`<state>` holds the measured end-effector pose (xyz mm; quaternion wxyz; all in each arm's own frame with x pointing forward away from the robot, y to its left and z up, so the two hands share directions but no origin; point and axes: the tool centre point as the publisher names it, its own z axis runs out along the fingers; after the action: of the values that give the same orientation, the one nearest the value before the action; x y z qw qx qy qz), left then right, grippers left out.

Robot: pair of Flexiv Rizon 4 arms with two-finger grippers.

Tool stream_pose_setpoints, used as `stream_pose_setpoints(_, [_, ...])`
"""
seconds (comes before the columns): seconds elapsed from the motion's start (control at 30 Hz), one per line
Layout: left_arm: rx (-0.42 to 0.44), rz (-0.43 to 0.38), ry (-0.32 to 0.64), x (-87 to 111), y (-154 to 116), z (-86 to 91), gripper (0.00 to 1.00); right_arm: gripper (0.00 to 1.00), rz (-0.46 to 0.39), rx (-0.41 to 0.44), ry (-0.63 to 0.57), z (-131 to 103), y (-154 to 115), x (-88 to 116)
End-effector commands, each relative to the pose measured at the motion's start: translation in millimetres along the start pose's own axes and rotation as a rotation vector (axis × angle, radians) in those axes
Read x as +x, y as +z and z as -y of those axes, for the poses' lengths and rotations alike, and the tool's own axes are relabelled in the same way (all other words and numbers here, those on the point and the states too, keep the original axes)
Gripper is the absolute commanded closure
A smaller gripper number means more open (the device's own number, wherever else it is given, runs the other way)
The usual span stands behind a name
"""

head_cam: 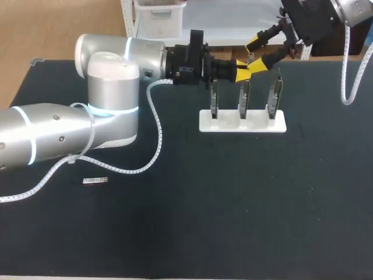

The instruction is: Pick up the optical module with the left hand, and insert it into the network port with the right hand.

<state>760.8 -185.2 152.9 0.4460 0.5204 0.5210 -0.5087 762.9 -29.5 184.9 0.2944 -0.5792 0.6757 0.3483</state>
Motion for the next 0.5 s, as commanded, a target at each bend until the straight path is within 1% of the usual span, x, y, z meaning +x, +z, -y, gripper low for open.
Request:
stream_pose_setpoints(0.03, [0.003, -0.002, -0.001, 0.1, 0.4, -1.5, 1.0, 0.0, 0.0, -0.003, -0.001, 1.8, 0.7, -0.6])
stream_pose_setpoints(0.17, [0.003, -0.002, -0.001, 0.1, 0.4, -1.5, 1.0, 0.0, 0.001, -0.007, -0.003, 2.1, 1.3, -0.9])
stream_pose_setpoints(0.2, [0.003, -0.002, -0.001, 0.1, 0.4, -1.5, 1.0, 0.56, 0.002, -0.009, -0.004, 2.2, 1.5, -1.0])
stream_pose_setpoints(0.23, [0.003, -0.002, -0.001, 0.1, 0.4, -1.5, 1.0, 0.84, 0.003, -0.009, -0.004, 2.4, 1.7, -1.1])
stream_pose_setpoints(0.27, [0.003, -0.002, -0.001, 0.1, 0.4, -1.5, 1.0, 1.0, 0.003, -0.009, -0.004, 2.6, 1.9, -1.2])
stream_pose_setpoints(0.5, [0.003, -0.002, -0.001, 0.1, 0.4, -1.5, 1.0, 1.0, 0.002, -0.008, -0.002, 3.9, 2.5, -0.4])
